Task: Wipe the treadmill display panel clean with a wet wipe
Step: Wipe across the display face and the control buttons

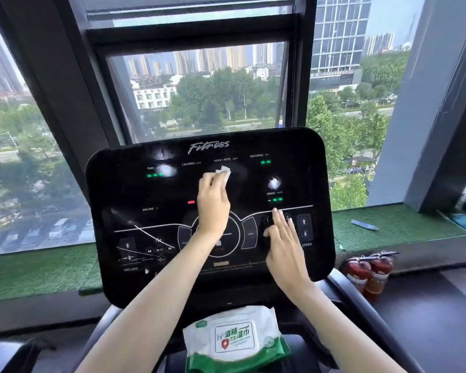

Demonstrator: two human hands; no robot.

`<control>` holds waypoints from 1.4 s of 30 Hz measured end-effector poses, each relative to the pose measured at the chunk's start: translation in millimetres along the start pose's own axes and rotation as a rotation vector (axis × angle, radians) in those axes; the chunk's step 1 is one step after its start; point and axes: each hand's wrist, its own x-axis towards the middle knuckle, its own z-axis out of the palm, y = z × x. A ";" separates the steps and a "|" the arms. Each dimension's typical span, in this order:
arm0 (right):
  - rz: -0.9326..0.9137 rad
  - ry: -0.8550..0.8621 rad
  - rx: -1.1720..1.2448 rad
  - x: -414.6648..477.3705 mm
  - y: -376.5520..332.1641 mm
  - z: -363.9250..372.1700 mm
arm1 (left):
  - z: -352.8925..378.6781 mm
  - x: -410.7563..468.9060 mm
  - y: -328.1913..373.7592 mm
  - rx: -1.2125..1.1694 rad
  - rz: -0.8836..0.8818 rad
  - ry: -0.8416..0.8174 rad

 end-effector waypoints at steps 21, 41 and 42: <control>0.589 -0.248 1.225 16.4 -93.6 -11.8 | -97.5 -54.7 -9.3 -1.084 -1.065 -0.537; 0.644 -0.473 1.303 3.0 -158.6 31.9 | -171.9 -89.8 -43.4 -0.506 -0.932 -0.284; 0.632 -0.481 1.300 2.9 -157.2 31.0 | -170.9 -88.2 -42.2 -0.485 -0.917 -0.287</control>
